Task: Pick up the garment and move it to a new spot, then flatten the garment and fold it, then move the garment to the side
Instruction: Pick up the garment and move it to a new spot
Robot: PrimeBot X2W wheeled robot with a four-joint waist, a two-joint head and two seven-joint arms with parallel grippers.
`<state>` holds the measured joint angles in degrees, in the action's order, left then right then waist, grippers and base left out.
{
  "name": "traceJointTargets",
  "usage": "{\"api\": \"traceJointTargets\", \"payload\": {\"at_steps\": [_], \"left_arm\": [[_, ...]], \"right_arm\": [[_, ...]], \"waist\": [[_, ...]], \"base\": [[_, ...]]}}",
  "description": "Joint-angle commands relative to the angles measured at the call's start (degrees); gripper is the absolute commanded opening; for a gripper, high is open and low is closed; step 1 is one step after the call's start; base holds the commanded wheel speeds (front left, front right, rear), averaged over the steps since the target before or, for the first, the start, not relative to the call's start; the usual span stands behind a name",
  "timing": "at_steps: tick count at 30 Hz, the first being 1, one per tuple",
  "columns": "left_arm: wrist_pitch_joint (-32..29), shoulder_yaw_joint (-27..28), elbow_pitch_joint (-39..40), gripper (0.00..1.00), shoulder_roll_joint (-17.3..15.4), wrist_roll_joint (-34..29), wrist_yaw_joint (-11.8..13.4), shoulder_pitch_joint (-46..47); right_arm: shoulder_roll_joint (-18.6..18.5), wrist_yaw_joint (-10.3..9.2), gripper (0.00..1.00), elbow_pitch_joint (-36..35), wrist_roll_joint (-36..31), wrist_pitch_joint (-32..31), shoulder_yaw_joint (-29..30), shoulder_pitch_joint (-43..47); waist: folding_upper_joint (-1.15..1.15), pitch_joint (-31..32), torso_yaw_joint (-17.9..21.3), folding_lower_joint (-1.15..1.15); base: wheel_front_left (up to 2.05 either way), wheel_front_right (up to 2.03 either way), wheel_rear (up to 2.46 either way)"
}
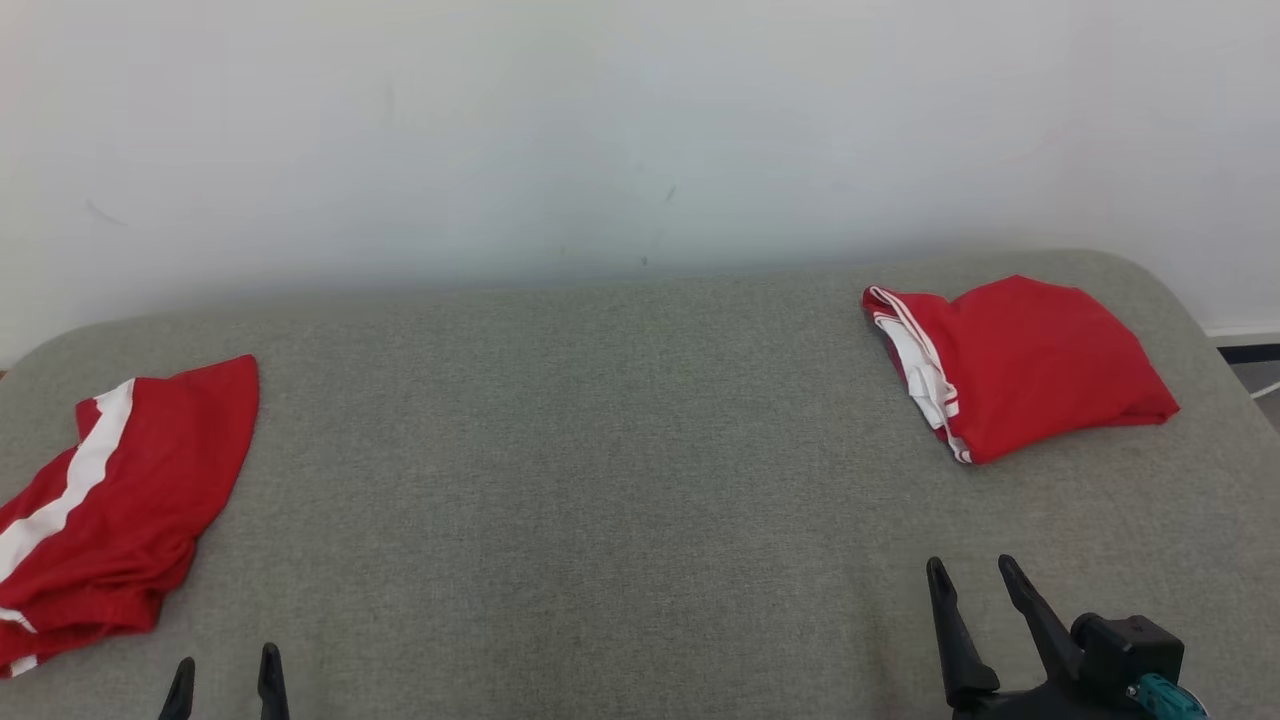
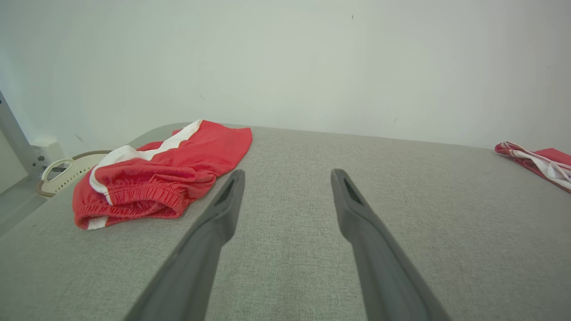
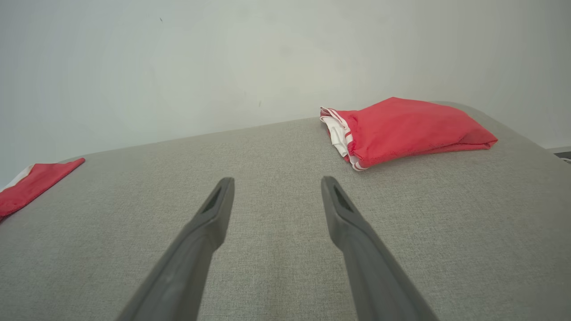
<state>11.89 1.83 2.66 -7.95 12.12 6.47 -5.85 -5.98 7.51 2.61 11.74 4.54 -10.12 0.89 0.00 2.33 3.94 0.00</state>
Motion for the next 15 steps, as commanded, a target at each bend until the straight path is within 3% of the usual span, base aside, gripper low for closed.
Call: {"api": "traceJointTargets", "payload": {"at_steps": [1, 15], "left_arm": [[-0.15, 0.22, -0.08, 1.00, -0.37, 0.50, 0.18, -0.77], [-1.40, 0.92, 0.81, 1.00, -1.33, 0.78, 1.46, -2.37]], "right_arm": [[0.10, -0.04, 1.00, 0.12, 0.22, -0.03, -0.06, 0.75], [0.43, -0.04, 1.00, 1.49, 1.04, 0.12, -0.68, 1.64]], "waist": [[0.00, 0.08, -1.16, 0.00], [0.00, 1.29, -11.63, 0.00]], "base": [[0.00, 0.00, 0.00], [0.00, 0.00, 0.00]]}}
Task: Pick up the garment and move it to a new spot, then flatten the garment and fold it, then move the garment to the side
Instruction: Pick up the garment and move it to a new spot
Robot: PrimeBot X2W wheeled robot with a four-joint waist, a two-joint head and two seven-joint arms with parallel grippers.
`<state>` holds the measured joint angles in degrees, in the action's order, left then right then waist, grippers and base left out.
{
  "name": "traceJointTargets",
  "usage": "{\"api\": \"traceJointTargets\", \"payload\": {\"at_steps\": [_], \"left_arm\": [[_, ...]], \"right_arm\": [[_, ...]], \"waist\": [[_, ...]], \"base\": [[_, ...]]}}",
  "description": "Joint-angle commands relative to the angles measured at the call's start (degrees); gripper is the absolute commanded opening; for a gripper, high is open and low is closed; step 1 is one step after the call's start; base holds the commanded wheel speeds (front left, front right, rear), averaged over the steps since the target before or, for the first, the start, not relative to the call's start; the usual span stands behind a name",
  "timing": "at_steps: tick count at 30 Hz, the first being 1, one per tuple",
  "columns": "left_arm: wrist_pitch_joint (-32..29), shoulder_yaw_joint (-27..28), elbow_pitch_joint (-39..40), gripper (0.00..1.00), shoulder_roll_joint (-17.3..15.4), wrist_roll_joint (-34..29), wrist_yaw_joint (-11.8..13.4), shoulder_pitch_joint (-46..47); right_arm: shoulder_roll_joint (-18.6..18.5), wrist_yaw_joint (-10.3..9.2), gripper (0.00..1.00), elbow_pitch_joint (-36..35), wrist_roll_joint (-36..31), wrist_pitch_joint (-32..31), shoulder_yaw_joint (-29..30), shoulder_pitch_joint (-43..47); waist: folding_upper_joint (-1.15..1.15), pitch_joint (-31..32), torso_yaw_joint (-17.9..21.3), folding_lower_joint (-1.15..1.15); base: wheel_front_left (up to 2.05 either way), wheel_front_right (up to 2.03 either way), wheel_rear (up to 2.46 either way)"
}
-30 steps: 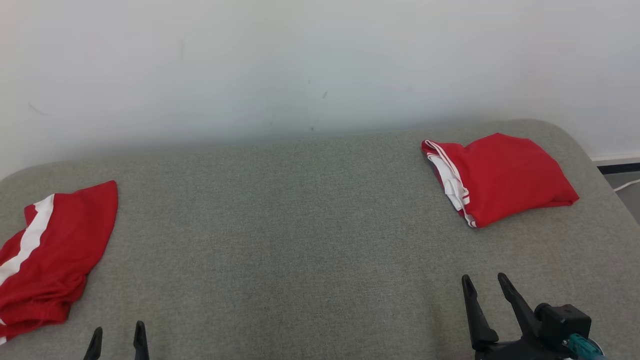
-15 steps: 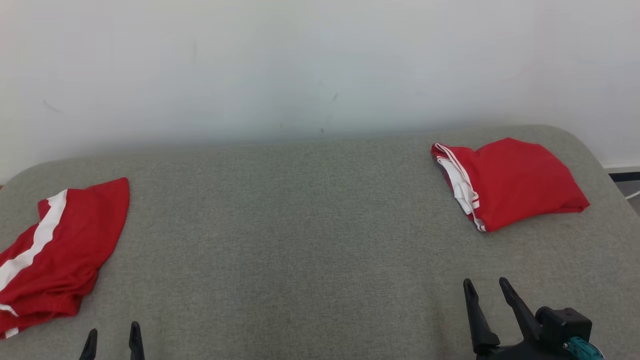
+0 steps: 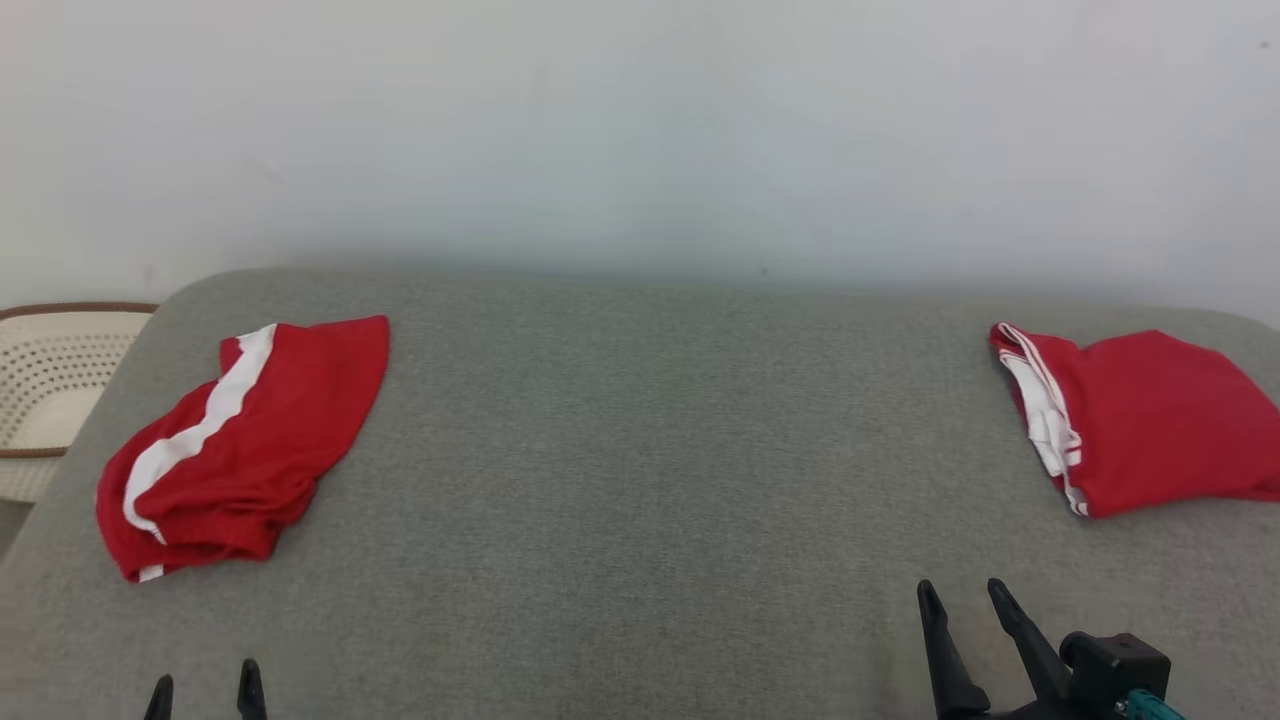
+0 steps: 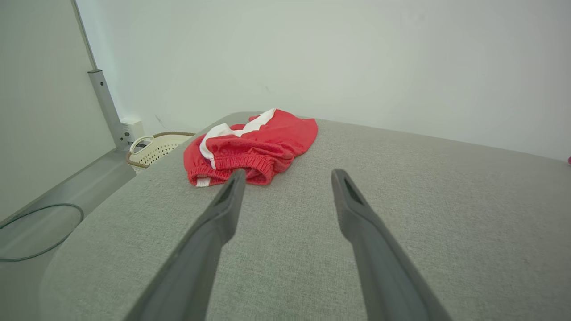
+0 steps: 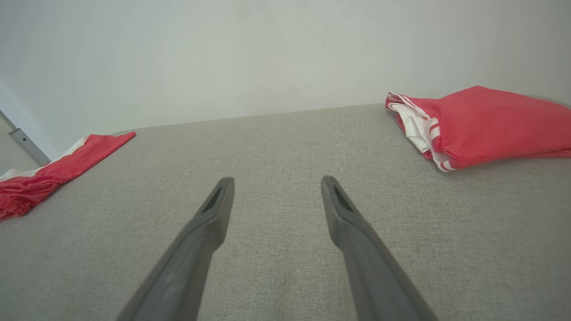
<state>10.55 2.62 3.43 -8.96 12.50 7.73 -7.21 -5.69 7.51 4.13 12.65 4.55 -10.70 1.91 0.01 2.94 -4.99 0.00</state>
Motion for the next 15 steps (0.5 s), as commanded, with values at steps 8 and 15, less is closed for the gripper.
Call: {"api": "traceJointTargets", "payload": {"at_steps": [8, 15], "left_arm": [[-1.32, 0.78, 0.97, 1.00, -1.50, 0.46, 0.74, -1.82], [-2.13, 1.30, 2.27, 1.00, -2.34, 0.57, 1.33, -2.72]], "right_arm": [[0.67, -0.04, 1.00, 0.85, 0.61, 0.60, -0.72, 0.86], [1.01, -0.04, 1.00, 1.58, 0.92, 1.15, -1.13, 0.94]], "waist": [[-0.01, 1.63, -9.65, 0.00], [-0.01, 1.96, -14.97, 0.00]], "base": [[0.00, 0.00, 0.00], [0.00, 0.00, 0.00]]}}
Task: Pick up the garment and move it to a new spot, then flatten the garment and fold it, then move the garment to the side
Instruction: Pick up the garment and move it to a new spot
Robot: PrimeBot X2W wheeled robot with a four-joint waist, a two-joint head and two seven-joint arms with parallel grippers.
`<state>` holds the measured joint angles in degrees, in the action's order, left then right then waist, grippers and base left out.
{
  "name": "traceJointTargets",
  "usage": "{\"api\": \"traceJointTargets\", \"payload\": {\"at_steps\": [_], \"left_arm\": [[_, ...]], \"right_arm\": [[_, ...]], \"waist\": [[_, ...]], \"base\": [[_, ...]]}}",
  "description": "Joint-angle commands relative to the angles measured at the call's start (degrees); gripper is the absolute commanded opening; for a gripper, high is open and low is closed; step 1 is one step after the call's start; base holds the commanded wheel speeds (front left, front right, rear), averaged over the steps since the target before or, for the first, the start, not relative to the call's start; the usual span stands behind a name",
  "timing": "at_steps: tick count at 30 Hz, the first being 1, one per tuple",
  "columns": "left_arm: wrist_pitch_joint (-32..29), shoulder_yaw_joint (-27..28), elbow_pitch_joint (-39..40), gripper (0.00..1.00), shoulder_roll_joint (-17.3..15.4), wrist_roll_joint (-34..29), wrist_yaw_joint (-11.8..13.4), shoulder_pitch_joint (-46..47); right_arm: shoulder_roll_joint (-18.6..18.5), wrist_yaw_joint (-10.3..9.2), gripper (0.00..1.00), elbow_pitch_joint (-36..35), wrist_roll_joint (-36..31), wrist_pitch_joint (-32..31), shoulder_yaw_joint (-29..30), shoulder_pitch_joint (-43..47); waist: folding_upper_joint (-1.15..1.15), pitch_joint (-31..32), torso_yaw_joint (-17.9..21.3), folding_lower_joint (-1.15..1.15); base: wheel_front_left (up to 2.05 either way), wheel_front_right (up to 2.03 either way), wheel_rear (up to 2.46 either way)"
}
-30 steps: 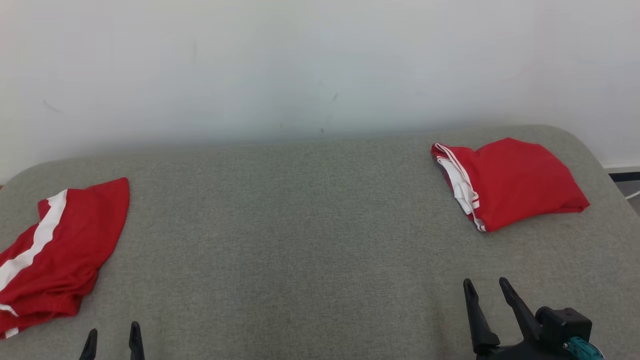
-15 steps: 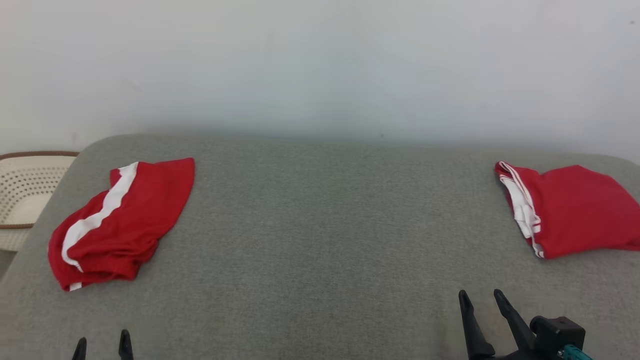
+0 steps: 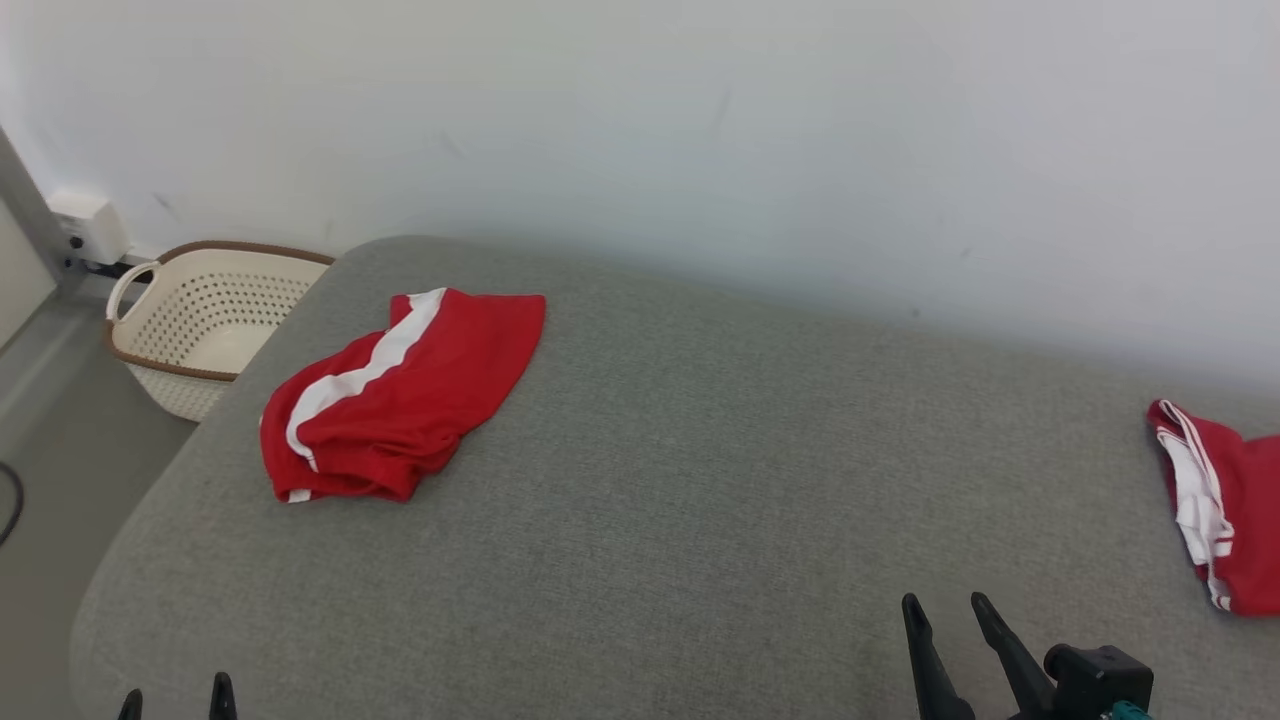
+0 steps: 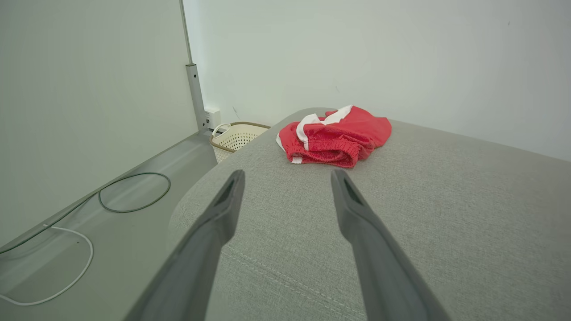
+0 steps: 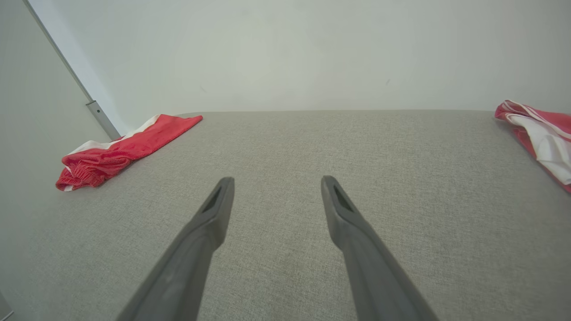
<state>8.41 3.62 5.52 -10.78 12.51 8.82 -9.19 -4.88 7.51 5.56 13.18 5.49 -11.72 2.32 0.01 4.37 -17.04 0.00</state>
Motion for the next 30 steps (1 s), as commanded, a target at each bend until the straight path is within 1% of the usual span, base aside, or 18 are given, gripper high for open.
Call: {"api": "traceJointTargets", "payload": {"at_steps": [1, 7, 15, 21, 26, 30], "left_arm": [[-0.14, 0.36, 0.25, 1.00, -0.57, 0.65, 0.28, -0.85], [-0.52, 0.54, 0.95, 1.00, -1.02, 0.70, 0.68, -1.51], [-0.70, 0.49, 1.33, 1.00, -1.44, 0.93, 0.85, -1.58], [-0.78, 0.30, 1.59, 1.00, -1.31, 1.03, 1.23, -1.73], [-0.23, -0.03, 1.61, 1.00, -0.42, 2.33, 0.55, 0.07], [-0.18, -0.96, 1.43, 1.00, -0.26, 3.07, -0.23, 3.09]], "right_arm": [[0.23, -0.04, 1.00, 0.22, 0.50, 0.31, -0.13, 0.45], [0.48, -0.04, 1.00, 0.79, 0.50, 0.59, -0.54, 0.13], [0.57, -0.04, 1.00, 1.28, 0.76, 0.95, -0.88, -0.01], [0.49, -0.04, 1.00, 1.46, 0.82, 1.00, -0.99, 0.05], [0.51, -0.04, 1.00, 1.48, 0.80, 0.90, -1.16, -0.14], [0.37, -0.04, 1.00, 1.36, 0.65, 0.46, -1.92, -1.02]], "waist": [[-0.01, 0.60, -3.41, 0.00], [-0.01, 1.07, -5.62, 0.00], [-0.01, 1.23, -6.76, 0.00], [-0.01, 1.20, -6.80, 0.00], [-0.01, 1.01, -6.59, 0.00], [-0.01, 0.49, -5.46, 0.00]], "base": [[0.00, 0.00, 0.00], [0.00, 0.00, 0.00], [0.00, 0.00, 0.00], [0.00, 0.00, 0.00], [0.00, 0.00, 0.00], [0.00, 0.00, 0.00]]}}
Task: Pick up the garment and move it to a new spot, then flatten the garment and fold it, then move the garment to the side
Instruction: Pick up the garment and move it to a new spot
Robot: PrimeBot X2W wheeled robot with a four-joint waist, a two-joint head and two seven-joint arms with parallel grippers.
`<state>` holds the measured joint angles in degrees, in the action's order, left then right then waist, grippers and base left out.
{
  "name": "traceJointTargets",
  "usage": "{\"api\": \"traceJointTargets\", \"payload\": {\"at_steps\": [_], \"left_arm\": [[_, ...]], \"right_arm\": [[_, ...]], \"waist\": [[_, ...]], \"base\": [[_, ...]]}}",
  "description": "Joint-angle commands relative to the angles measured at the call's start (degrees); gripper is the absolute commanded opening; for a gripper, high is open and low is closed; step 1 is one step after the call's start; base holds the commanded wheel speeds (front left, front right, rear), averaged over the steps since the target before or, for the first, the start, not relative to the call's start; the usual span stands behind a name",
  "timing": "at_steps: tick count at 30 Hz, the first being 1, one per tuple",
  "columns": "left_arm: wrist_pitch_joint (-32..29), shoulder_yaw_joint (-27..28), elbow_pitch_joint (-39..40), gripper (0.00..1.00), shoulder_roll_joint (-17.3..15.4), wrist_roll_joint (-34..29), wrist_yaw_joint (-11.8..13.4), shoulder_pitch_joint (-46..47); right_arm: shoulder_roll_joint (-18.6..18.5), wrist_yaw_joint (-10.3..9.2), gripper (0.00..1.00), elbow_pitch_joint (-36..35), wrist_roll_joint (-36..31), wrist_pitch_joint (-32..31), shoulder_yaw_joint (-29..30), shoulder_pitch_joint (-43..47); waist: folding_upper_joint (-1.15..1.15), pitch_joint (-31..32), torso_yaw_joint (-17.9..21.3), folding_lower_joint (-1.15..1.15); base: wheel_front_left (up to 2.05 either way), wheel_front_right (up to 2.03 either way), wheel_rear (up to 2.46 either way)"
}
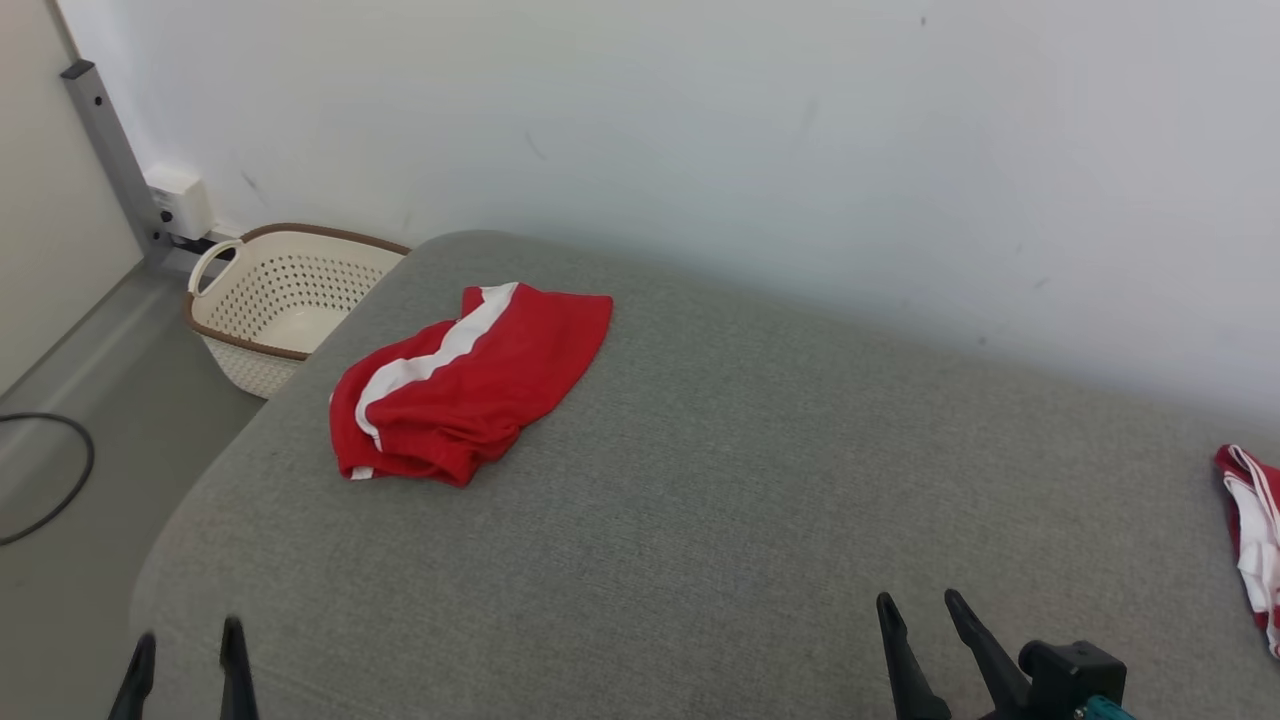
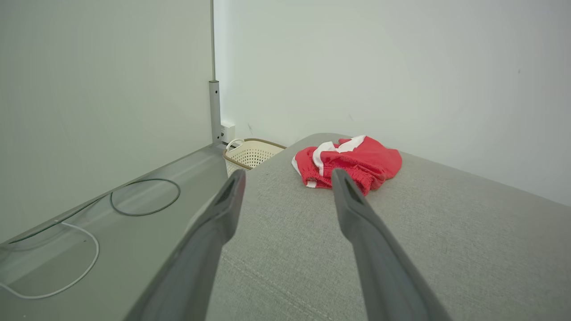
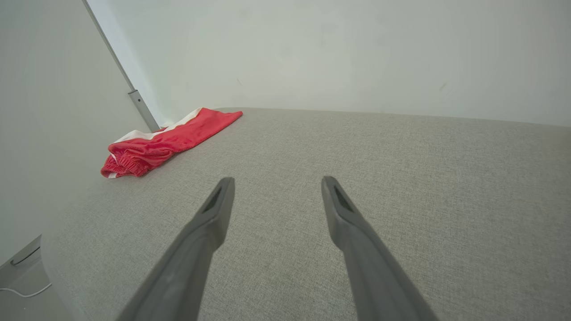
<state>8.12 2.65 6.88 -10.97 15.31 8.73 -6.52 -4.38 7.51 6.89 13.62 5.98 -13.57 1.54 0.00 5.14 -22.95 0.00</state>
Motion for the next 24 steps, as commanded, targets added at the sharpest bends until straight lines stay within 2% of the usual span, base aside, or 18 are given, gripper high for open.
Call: {"api": "traceJointTargets", "payload": {"at_steps": [1, 12, 17, 24], "left_arm": [[-0.05, -0.41, -0.09, 1.00, -0.17, 0.32, -0.39, 1.62], [-0.97, -2.64, -5.02, 1.00, -2.69, 2.26, -5.22, 21.81], [-1.39, -2.62, -10.06, 1.00, -3.90, 3.99, -7.23, 31.65], [-2.50, -0.75, -19.17, 1.00, -7.18, 5.77, -9.06, 43.03]], "right_arm": [[-0.15, -0.04, 1.00, -0.09, 0.14, -0.16, -0.24, -0.57], [-0.53, -0.04, 1.00, -1.12, 0.01, -0.20, -3.21, -4.99], [-0.60, -0.04, 1.00, -1.29, 0.16, 0.20, -4.84, -7.67], [-1.20, -0.04, 1.00, -2.32, -0.43, 1.08, -6.34, -11.05]], "waist": [[0.00, -0.49, 0.85, 0.00], [0.00, -5.82, 7.99, 0.00], [0.00, -9.03, 11.44, 0.00], [0.00, -13.27, 16.23, 0.00]], "base": [[0.00, 0.00, 0.00], [0.00, 0.00, 0.00], [0.00, 0.00, 0.00], [0.00, 0.00, 0.00]]}}
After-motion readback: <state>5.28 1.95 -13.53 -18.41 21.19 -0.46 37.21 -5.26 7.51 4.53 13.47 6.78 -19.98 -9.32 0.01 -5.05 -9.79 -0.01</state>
